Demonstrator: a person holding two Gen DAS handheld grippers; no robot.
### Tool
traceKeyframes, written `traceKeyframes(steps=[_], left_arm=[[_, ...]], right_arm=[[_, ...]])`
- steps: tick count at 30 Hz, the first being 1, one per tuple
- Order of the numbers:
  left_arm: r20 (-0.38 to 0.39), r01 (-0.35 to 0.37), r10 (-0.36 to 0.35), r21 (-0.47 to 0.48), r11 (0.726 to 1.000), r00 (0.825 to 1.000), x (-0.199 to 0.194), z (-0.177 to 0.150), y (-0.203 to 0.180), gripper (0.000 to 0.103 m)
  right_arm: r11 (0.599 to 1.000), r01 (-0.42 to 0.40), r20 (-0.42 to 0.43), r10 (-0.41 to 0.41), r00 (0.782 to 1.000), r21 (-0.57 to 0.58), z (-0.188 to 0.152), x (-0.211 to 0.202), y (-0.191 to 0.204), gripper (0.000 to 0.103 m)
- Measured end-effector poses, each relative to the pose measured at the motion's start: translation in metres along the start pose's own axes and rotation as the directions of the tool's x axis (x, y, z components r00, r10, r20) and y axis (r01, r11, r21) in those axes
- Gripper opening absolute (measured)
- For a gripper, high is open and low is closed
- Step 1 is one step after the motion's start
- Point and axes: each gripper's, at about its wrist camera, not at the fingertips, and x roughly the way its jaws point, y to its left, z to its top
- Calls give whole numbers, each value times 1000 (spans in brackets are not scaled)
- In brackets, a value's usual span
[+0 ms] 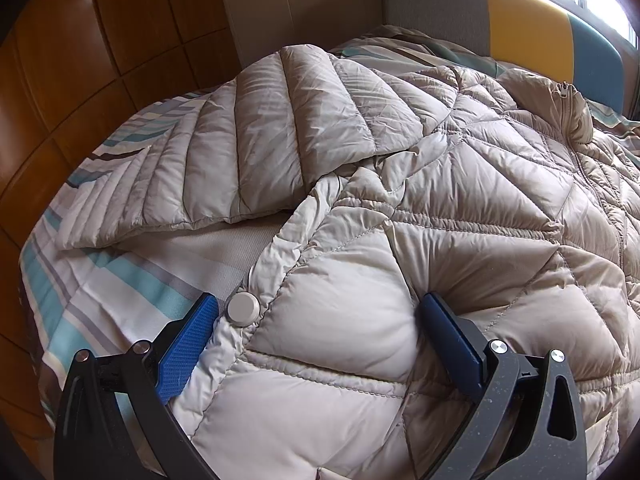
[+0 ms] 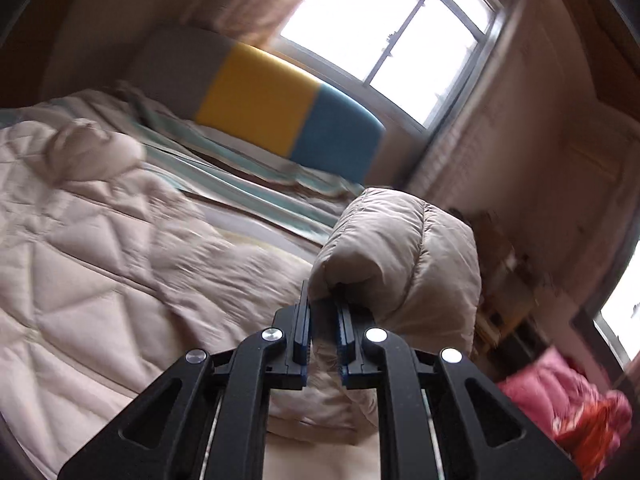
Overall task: Fold large clothes
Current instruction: 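Grasp the jacket sleeve cuff with the right gripper and lift it, then fold the held sleeve across the jacket front with the right gripper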
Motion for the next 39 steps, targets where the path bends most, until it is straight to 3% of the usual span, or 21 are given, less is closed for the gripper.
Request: traceKeyframes(steps=[7, 12, 17, 20, 21, 25, 26, 27, 29, 31, 34, 36, 39], left_arm=[[1, 6, -6, -4, 1000, 1000, 1, -1, 1, 100], [2, 4, -4, -4, 1000, 1000, 1, -1, 1, 100], [1, 4, -4, -4, 1000, 1000, 1, -2, 1, 100], [1, 4, -4, -4, 1000, 1000, 1, -3, 1, 100], [1, 5, -5, -5, 1000, 1000, 1, -2, 1, 100], [1, 8, -8, -7, 1000, 1000, 1, -1, 1, 100], [0, 5, -5, -5, 1000, 1000, 1, -2, 0, 100], [0, 4, -4, -4, 1000, 1000, 1, -2, 0, 100], [-4, 6, -6, -5, 1000, 1000, 1, -2, 0, 100], [-11, 7, -7, -5, 1000, 1000, -1, 0, 0, 100], [-13, -3, 3, 17, 1000, 1000, -12, 6, -3, 100], [23, 2, -3, 29, 1000, 1000, -28, 15, -8, 100], [134, 50, -49, -4, 999, 990, -60, 33, -20, 100]], right_arm=[[977, -99, 105, 120, 987, -189, 19, -25, 88, 11], [946, -183, 139, 226, 964, -269, 32, -33, 143, 11], [895, -282, 86, 329, 940, -346, 33, -35, 191, 11], [837, -345, 12, 386, 922, -425, 23, -30, 219, 17], [826, -335, 7, 379, 925, -453, 17, -29, 226, 16], [831, -329, 28, 381, 924, -448, 14, -28, 223, 20], [833, -344, 32, 395, 918, -434, 15, -30, 218, 28], [833, -366, 44, 420, 906, -414, 17, -33, 211, 45], [831, -405, 102, 474, 875, -381, 22, -47, 194, 58], [818, -434, 166, 521, 838, -376, 26, -63, 184, 60], [846, -393, 295, 503, 813, -359, 23, -83, 163, 71], [876, -377, 347, 469, 812, -302, 22, -90, 147, 74], [907, -405, 345, 420, 839, -120, 23, -83, 113, 75]])
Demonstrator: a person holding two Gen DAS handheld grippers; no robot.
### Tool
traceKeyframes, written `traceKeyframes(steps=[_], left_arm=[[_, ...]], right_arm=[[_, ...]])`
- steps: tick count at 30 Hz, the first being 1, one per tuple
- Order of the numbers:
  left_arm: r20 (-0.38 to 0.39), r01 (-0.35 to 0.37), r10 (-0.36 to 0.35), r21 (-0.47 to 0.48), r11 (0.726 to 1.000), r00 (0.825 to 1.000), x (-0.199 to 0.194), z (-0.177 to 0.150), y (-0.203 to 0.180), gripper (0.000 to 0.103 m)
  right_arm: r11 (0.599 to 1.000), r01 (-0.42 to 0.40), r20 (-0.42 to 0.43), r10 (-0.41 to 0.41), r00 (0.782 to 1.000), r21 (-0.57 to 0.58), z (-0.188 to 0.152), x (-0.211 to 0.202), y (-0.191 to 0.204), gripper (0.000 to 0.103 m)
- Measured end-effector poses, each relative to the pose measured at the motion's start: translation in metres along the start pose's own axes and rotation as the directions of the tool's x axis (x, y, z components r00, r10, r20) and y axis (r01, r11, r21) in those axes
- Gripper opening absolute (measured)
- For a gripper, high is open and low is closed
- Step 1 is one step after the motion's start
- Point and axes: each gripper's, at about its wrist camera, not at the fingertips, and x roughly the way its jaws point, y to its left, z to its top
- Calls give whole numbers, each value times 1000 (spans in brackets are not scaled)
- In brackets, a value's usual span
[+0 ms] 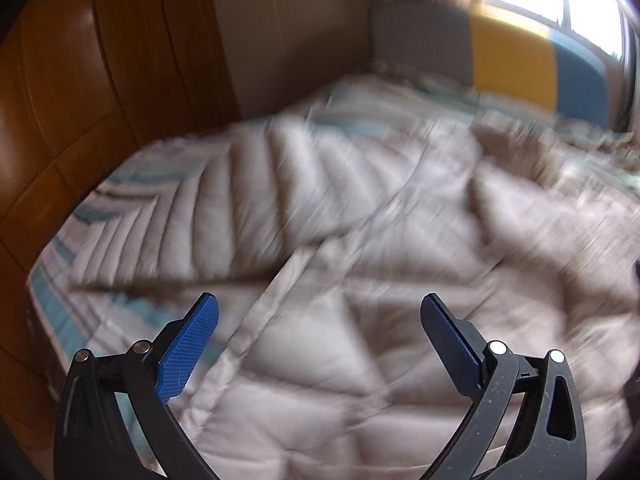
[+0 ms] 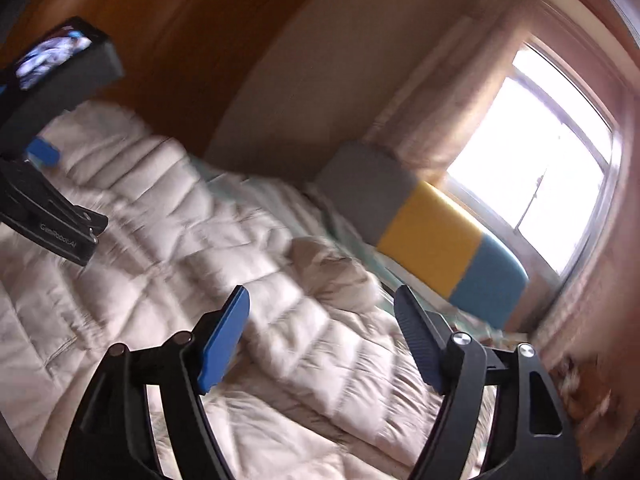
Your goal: Fold large clothes
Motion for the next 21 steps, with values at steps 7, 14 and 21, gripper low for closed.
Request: traceKeyframes(steps=[7, 14, 21], left_arm=[[-12, 211, -211, 68, 975, 977, 20, 37, -90, 100], [-100, 207, -193, 167, 964, 976, 86, 38, -138, 82], [-108, 204, -189, 150, 968, 976, 101, 21, -133, 100]], right_arm=[[831, 144, -231, -19, 973, 537, -24, 10, -107, 65], [733, 292, -408, -22, 913, 614, -56, 59, -174, 33], [749, 390, -560, -30, 828, 536, -93, 134, -192, 27]])
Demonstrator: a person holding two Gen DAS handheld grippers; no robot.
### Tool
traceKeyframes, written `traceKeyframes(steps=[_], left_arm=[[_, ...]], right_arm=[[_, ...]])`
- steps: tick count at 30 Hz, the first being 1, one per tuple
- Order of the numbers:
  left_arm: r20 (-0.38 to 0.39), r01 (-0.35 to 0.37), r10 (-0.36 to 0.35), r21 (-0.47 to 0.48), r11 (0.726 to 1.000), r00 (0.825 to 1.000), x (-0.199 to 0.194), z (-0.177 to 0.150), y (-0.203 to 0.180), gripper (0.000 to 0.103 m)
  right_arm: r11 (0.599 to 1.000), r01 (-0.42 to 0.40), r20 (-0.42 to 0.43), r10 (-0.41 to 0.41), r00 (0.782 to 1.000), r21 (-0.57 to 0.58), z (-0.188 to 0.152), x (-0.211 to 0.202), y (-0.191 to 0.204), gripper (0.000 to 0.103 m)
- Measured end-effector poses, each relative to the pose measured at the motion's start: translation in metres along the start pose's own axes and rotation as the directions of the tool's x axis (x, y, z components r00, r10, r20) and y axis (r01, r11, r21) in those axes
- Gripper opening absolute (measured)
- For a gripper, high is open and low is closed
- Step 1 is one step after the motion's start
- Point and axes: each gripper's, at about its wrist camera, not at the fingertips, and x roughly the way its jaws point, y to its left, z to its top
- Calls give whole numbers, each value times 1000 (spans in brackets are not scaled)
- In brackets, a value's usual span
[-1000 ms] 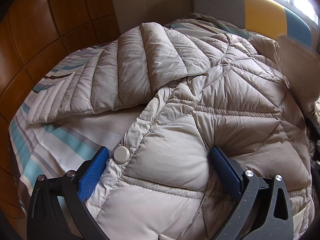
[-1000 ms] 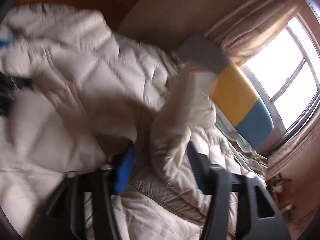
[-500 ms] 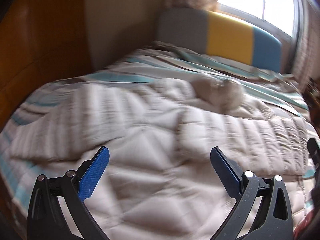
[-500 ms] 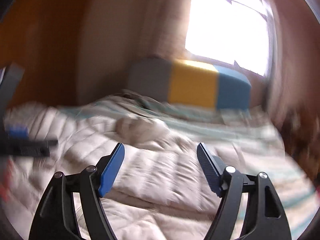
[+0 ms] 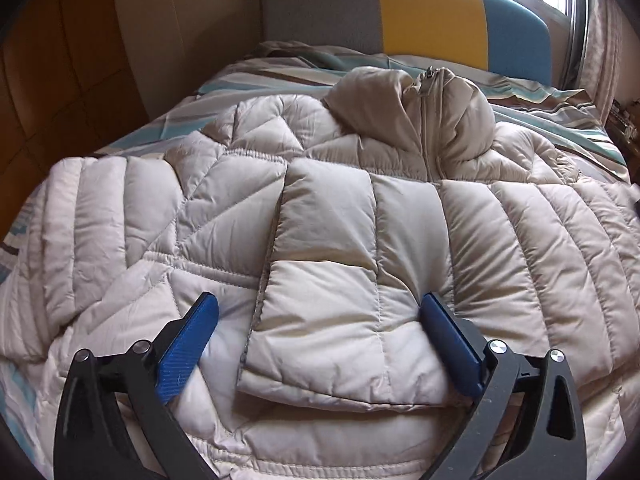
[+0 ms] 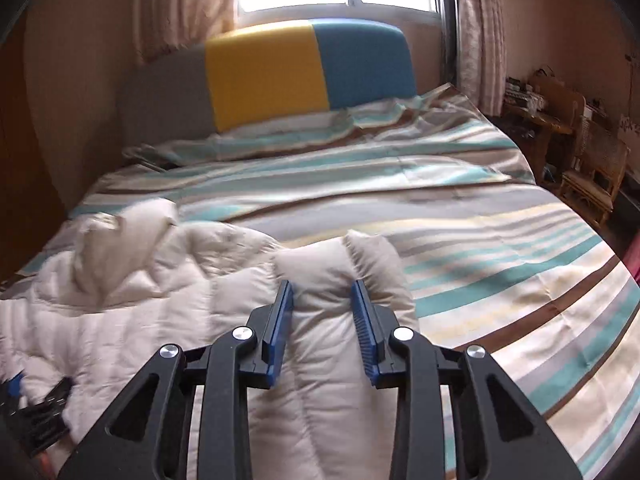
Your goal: Fold large clothes
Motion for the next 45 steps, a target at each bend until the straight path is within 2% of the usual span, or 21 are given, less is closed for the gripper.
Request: traceKeyframes(steps=[3, 7, 12, 14, 18, 20, 23, 26, 35, 41, 45], left_arm=[[-3, 11, -11, 4, 1000, 1000, 4, -2, -1, 100], [-10, -8, 8, 20, 1000, 1000, 8, -3, -7, 100], [-11, -9, 9, 19, 1000, 1000, 10, -2, -9, 100], [-10, -10, 10, 19, 1000, 1000, 9, -3, -9, 100], [-11, -13, 13, 21, 1000, 1000, 9, -3, -9, 100], [-11, -14, 15, 22, 1000, 1000, 9, -3, -9, 100], [-11, -15, 15, 21, 1000, 1000, 9, -2, -10, 100], [-9, -14, 14, 21, 1000, 1000, 7, -3, -11, 100], [-10, -19, 20, 24, 1000, 1000, 7, -3, -11, 100], [-3, -40, 41, 35, 999, 999, 1, -3, -14, 100], [-3, 12, -12, 3, 1000, 1000, -9, -8, -3, 100]], right_arm=[[997, -40, -101, 46, 994, 62, -8, 35, -13, 27], [1000, -7, -101, 8, 995, 18, -8, 39, -7, 27], [999, -15, -87, 17, 996, 29, -9, 36, -10, 28], [999, -19, -68, 21, 997, 28, -9, 24, -11, 29], [995, -98, -5, 98, 995, 32, -10, -26, -13, 31], [993, -115, -10, 115, 993, 19, -17, -45, -12, 31], [997, -83, -53, 82, 995, -5, -32, -46, -11, 31], [997, -75, -107, 75, 991, 2, -49, -24, -16, 31], [999, -14, -78, 10, 997, -52, -55, -18, -5, 34], [998, -6, -77, 2, 997, -59, -55, -17, -3, 35], [998, -7, -75, 3, 997, -58, -55, -17, -4, 35]])
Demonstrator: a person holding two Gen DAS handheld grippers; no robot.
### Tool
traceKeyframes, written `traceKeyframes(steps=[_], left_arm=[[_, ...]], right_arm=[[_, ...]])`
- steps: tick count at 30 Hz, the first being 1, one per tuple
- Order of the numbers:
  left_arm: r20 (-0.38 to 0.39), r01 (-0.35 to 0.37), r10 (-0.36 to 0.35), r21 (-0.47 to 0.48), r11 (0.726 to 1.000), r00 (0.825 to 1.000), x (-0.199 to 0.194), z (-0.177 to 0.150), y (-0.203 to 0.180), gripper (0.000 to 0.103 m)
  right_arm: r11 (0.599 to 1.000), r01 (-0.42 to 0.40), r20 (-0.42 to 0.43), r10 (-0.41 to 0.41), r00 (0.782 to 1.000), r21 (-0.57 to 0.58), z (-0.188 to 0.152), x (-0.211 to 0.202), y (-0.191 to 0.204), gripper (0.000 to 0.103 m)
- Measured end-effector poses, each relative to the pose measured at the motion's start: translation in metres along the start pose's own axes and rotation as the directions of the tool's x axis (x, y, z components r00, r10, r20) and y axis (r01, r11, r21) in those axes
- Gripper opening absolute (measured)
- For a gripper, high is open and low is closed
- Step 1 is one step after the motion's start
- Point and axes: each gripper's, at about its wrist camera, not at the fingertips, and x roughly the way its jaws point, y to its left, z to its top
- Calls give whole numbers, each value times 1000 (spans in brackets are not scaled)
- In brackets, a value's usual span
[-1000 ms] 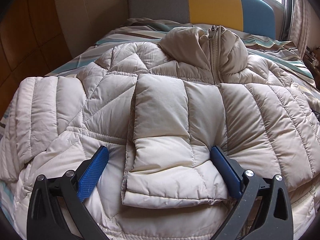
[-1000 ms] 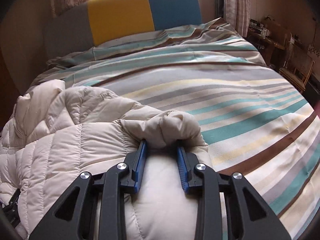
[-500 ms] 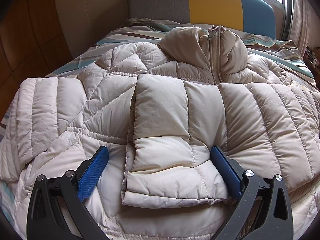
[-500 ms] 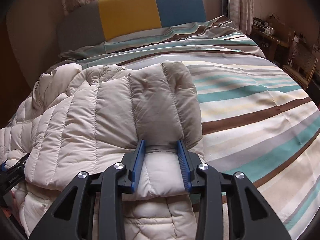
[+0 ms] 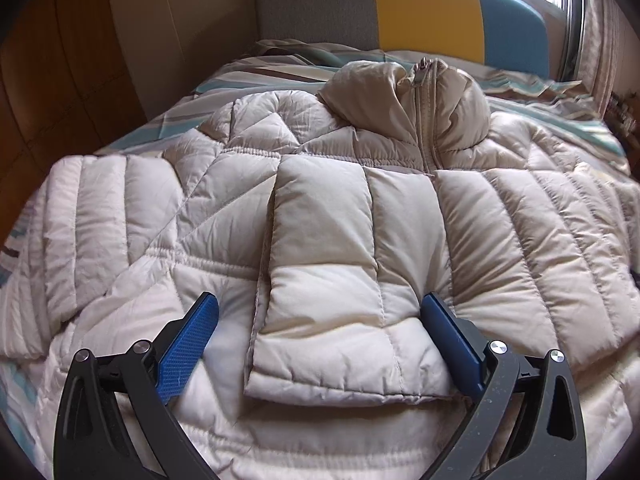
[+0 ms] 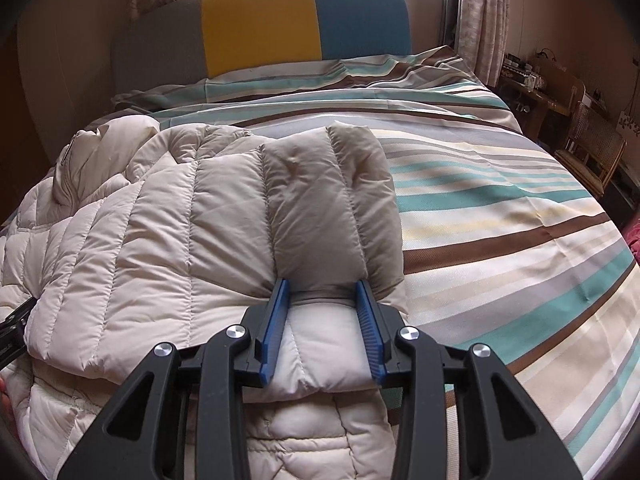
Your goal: Fold large clothes
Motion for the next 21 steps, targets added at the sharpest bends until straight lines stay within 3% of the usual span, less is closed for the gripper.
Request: traceKeyframes(steps=[3, 7, 10, 15, 18, 21], left_arm=[[4, 53, -53, -31, 998, 999, -8, -3, 11, 100], [19, 70, -69, -53, 996, 997, -18, -10, 21, 100], [52, 32, -28, -73, 997, 998, -25, -9, 26, 100], [-42, -51, 50, -25, 998, 998, 1, -8, 19, 100], [-35, -102, 102, 8, 995, 994, 1, -9, 12, 100], [-31, -30, 29, -46, 998, 999, -6, -9, 27, 100]], right_arm=[[1000, 1, 0, -1, 1000, 0, 0, 0, 0, 35], [1000, 0, 0, 0, 1000, 0, 0, 0, 0, 36], [1000, 1, 1, -1, 1000, 0, 0, 0, -1, 37], [1000, 8, 1, -8, 1000, -7, 0, 1, -1, 37], [1000, 17, 1, -17, 1000, -14, 1, 1, 0, 38], [1000, 16, 1, -16, 1000, -12, 1, 2, 1, 38]])
